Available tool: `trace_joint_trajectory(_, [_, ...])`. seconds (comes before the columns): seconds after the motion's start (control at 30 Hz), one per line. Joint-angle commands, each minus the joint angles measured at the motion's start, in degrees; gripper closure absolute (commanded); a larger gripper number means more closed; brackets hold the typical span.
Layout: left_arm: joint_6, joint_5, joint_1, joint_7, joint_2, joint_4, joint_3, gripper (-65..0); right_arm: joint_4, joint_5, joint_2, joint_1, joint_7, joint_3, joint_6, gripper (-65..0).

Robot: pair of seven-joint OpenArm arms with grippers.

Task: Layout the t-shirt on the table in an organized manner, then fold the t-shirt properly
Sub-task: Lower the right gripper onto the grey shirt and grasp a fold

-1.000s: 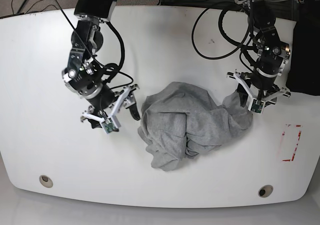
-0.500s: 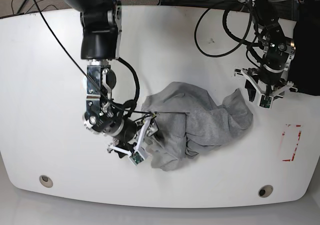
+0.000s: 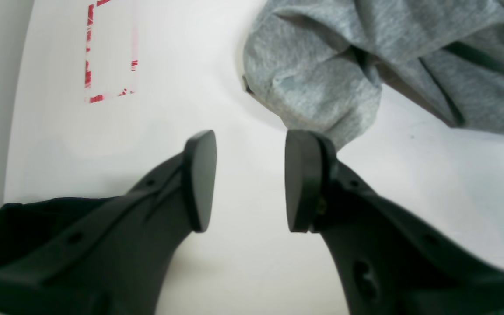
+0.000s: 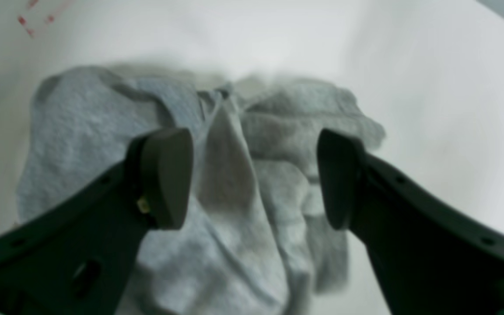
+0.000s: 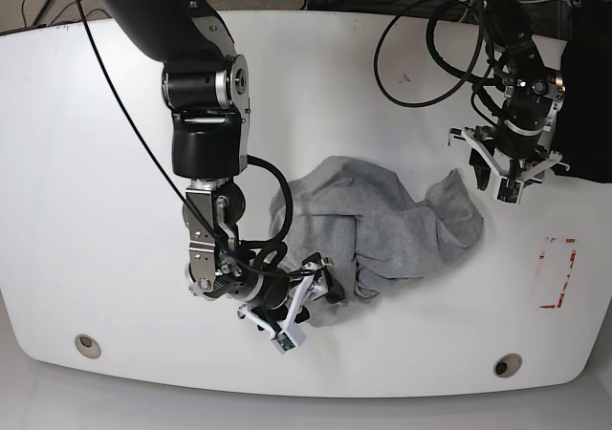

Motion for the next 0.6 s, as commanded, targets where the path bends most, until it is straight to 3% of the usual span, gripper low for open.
trace_joint_trajectory(0.0, [0.4,-0.39,-0.61,-1.33,-0.24,0.91,0.04,-24.2,-1.93,0.57,-0.42,1.98,2.54,0.97,0.19,-39.8])
trace_joint_trajectory(0.57, [0.4,-0.39,-0.96,-1.41,-0.24,0.74,0.12,-24.2,-4.3,0.48,-0.51,-1.18,3.77,1.32,0.27,-37.4])
